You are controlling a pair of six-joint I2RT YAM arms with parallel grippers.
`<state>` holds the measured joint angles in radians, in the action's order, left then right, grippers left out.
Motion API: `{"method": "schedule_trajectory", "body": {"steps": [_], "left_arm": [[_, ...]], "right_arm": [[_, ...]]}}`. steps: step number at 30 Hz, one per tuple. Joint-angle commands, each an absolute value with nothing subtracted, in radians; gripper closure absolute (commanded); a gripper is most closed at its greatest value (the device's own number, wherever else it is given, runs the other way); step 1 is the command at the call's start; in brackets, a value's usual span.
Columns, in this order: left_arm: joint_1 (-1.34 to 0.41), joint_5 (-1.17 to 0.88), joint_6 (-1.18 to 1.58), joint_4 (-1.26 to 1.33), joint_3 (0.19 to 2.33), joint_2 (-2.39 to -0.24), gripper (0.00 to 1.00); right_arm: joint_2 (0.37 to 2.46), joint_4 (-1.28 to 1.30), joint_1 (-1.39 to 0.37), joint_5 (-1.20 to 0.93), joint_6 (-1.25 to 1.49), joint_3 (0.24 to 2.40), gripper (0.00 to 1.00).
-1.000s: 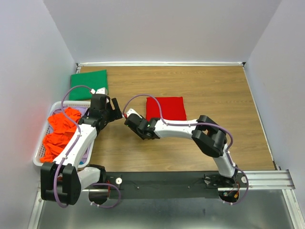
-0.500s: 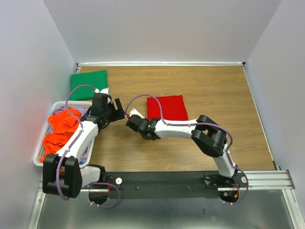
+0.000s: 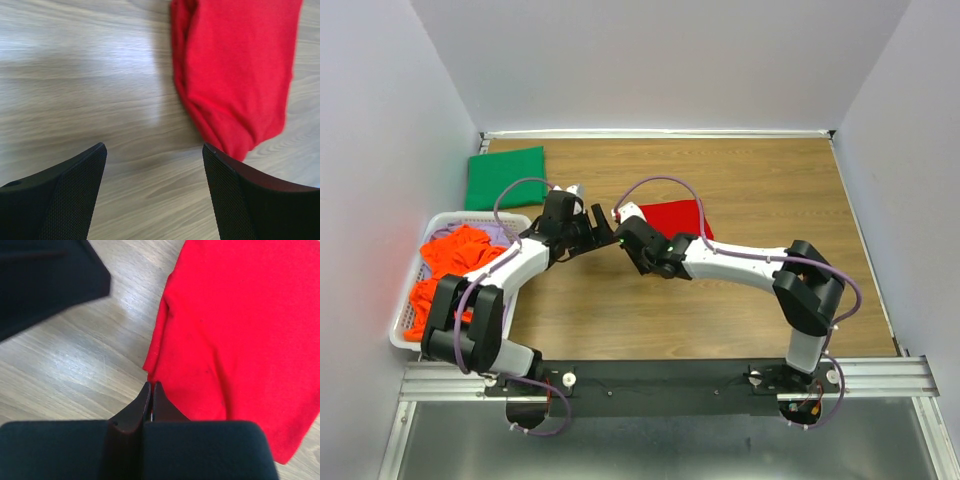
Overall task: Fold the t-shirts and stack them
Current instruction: Fold the tshirt, then neatly place the folded tshirt to the corner
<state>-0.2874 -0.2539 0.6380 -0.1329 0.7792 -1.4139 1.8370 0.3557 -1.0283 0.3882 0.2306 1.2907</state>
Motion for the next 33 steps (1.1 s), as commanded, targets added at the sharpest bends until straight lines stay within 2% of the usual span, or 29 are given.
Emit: {"method": "schedule_trajectory", "body": {"steps": [1,10,23,29,33], "left_arm": [[-0.31,-0.348,0.748,0.001,0.795,-1.453,0.14],[-0.405,-0.393,0.885,0.169,0.782,-1.578,0.14],[-0.491,-0.344,1.011,0.302,0.719,-1.693,0.16],[-0.494,-0.288,1.0,0.33,0.727,-1.741,0.27],[-0.502,-0.284,0.996,0.339,0.747,-1.778,0.45]], "right_arm": [[1.796,0.282,-1.011,0.322,0.284,1.238,1.0],[1.727,0.212,-0.97,0.264,0.339,1.151,0.99],[1.692,0.166,-0.951,0.238,0.373,1.108,0.99],[1.69,0.156,-0.951,0.212,0.373,1.098,1.0],[1.69,0.153,-0.951,0.199,0.368,1.097,1.0]]}}
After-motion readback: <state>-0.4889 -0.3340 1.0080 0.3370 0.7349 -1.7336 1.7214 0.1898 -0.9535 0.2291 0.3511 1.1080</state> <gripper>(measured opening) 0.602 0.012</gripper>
